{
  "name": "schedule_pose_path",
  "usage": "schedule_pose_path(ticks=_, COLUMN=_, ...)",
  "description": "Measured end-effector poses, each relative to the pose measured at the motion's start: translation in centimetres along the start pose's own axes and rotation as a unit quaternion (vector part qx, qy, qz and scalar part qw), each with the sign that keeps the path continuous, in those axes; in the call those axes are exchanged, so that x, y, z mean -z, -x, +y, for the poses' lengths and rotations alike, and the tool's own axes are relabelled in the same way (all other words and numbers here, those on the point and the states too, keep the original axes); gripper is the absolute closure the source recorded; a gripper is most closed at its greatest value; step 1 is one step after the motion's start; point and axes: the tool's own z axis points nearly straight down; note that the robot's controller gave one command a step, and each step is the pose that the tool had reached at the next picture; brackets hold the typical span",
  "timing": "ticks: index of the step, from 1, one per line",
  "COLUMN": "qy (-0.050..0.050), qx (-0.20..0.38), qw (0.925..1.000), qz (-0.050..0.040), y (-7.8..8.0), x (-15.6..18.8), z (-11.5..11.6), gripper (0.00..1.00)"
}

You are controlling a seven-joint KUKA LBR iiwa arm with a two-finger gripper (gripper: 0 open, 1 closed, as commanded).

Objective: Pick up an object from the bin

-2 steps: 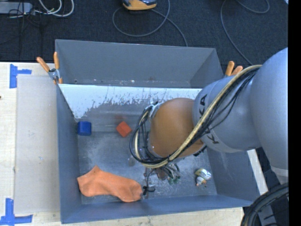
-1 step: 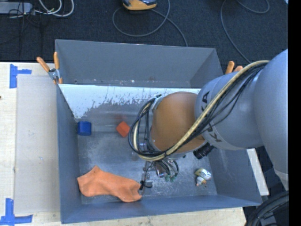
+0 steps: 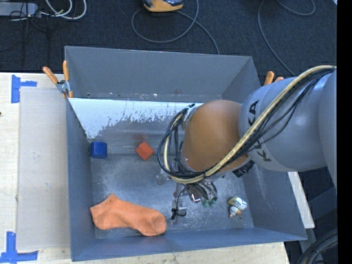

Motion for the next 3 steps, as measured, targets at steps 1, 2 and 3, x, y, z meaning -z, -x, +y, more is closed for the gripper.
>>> schedule_pose_path(ticks=1, qy=0.000, qx=-0.129, qw=0.9916, qz=0.0005, y=-1.2, x=1.3, z=3.7, gripper=0.00)
schedule_pose_path(ticks=2, qy=0.000, qx=-0.043, qw=0.9991, qz=0.0013, y=-1.3, x=0.1, z=5.9, gripper=0.00)
schedule_pose_path(ticks=3, qy=0.000, qx=0.009, qw=1.0000, qz=-0.0011, y=-0.7, x=-6.3, z=2.7, gripper=0.00)
